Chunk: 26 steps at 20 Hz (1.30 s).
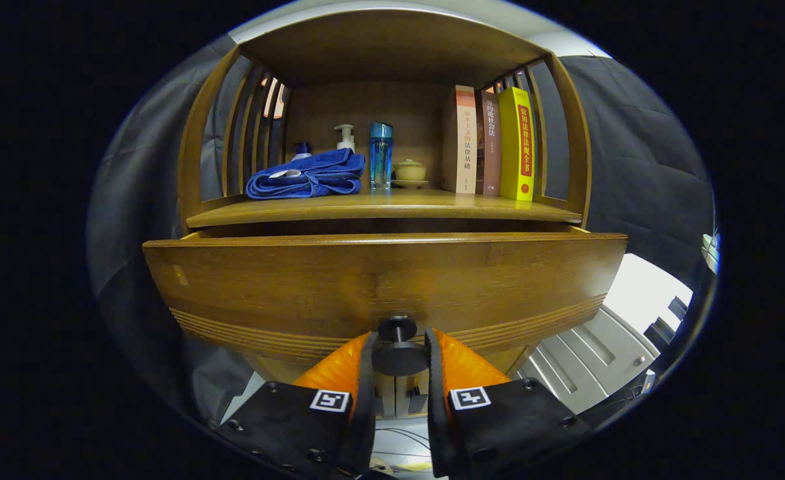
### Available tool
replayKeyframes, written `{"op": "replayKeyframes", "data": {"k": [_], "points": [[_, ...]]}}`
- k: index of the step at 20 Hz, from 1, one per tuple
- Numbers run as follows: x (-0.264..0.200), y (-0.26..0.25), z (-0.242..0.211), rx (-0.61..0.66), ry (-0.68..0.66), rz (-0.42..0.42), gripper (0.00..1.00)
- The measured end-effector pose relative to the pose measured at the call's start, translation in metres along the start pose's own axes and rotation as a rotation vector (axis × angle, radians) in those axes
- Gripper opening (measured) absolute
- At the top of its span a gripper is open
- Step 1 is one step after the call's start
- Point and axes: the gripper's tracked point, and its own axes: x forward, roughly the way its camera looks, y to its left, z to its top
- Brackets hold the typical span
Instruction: Pull open the drawer, take out the items inside it, and place them on the countertop above the cabinet.
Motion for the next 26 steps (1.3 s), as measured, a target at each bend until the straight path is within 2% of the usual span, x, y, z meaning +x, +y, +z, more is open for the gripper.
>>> {"op": "replayKeyframes", "data": {"k": [10,26], "points": [[-0.054,-0.005,-0.018,-0.007,0.023,0.003,0.41],[-0.103,-0.015,-0.037,-0.017,0.082,-0.009,0.41]]}}
